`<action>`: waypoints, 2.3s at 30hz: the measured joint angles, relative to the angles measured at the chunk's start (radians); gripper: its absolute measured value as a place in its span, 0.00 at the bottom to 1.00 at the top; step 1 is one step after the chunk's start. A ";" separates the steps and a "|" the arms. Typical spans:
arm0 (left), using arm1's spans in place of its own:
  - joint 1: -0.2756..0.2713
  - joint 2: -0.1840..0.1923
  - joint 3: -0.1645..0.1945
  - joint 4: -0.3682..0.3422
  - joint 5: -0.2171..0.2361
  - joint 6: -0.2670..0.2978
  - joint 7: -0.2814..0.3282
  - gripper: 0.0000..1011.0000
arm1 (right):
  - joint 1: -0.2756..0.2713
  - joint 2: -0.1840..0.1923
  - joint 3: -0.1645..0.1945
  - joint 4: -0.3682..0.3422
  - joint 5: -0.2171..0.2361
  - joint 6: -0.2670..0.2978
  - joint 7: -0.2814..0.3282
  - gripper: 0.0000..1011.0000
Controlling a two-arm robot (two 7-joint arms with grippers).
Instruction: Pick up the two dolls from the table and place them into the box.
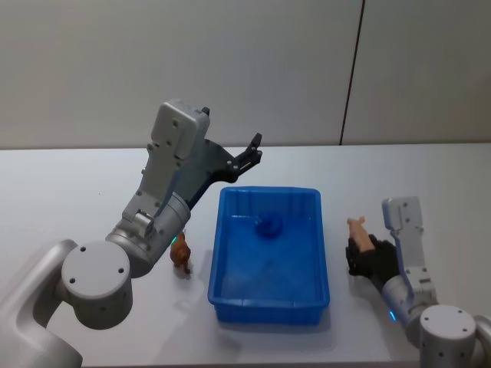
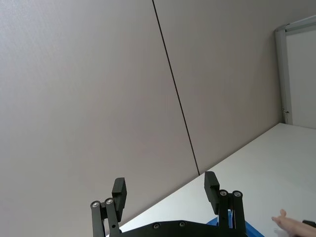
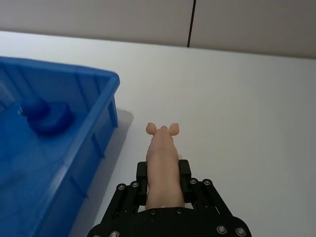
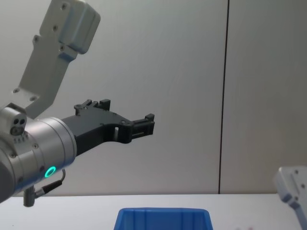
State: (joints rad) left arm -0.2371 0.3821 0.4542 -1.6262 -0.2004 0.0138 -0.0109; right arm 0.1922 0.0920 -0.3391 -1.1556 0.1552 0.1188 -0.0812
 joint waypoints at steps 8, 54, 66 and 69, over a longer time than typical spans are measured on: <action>0.000 0.000 0.000 0.000 0.000 0.000 0.000 0.99 | -0.014 0.007 -0.001 -0.062 -0.039 -0.041 -0.011 0.36; 0.000 0.000 0.000 0.000 0.000 0.000 0.000 0.99 | 0.066 -0.049 -0.034 -0.087 -0.029 -0.117 0.288 0.99; 0.000 0.000 0.000 0.000 0.000 0.000 0.000 0.99 | 0.012 -0.020 -0.018 -0.161 -0.029 -0.087 0.171 0.99; 0.000 0.000 0.000 0.000 0.000 0.000 0.000 0.99 | -0.008 -0.008 -0.012 -0.188 -0.031 -0.078 0.135 0.99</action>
State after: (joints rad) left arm -0.2372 0.3821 0.4542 -1.6262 -0.2004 0.0138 -0.0109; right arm 0.1838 0.0841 -0.3509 -1.3436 0.1240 0.0405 0.0540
